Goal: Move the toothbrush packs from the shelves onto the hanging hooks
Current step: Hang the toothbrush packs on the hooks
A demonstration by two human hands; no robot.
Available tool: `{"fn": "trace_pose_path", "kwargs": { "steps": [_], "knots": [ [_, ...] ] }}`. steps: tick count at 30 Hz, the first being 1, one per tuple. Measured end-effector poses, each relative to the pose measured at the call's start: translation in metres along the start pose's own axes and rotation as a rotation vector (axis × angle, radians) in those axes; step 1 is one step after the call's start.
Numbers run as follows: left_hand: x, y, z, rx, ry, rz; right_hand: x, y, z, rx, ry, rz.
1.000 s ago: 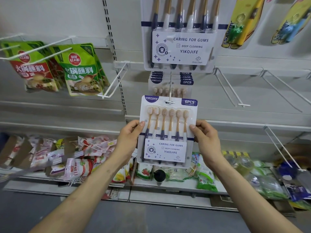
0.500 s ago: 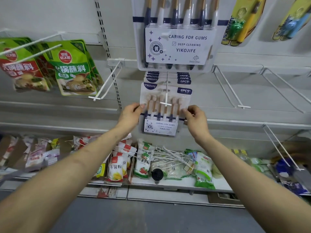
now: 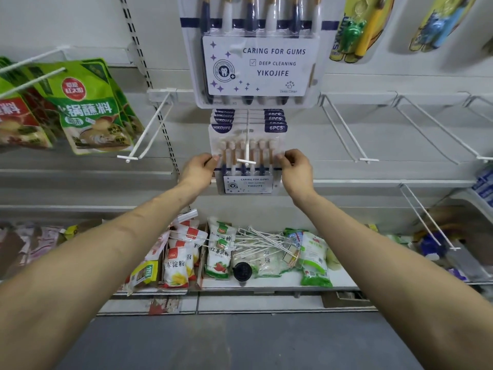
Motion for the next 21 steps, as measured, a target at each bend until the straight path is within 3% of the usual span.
{"fn": "trace_pose_path", "kwargs": {
  "steps": [7, 11, 16, 21],
  "knots": [
    [-0.003, -0.023, 0.021, -0.018, 0.018, -0.092, -0.022, 0.023, 0.03, 0.067, 0.022, 0.076],
    [0.023, -0.035, 0.053, -0.001, -0.105, -0.279, -0.035, 0.037, 0.062, 0.07, 0.008, 0.142],
    [0.111, -0.008, 0.104, 0.196, -0.393, -0.539, -0.054, 0.055, 0.109, 0.006, -0.102, 0.463],
    [0.207, 0.061, 0.174, 0.437, -0.503, -0.722, -0.122, 0.082, 0.147, -0.055, -0.075, 0.772]
  ]
}}
Point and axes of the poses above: each hand's wrist, its own z-axis away from the middle knuckle, its own x-axis out of the palm, y = z × x, the point moved 10 cm from there along -z, towards the middle knuckle, and after that the axes turned 4 degrees about z, right-handed, at the moved point
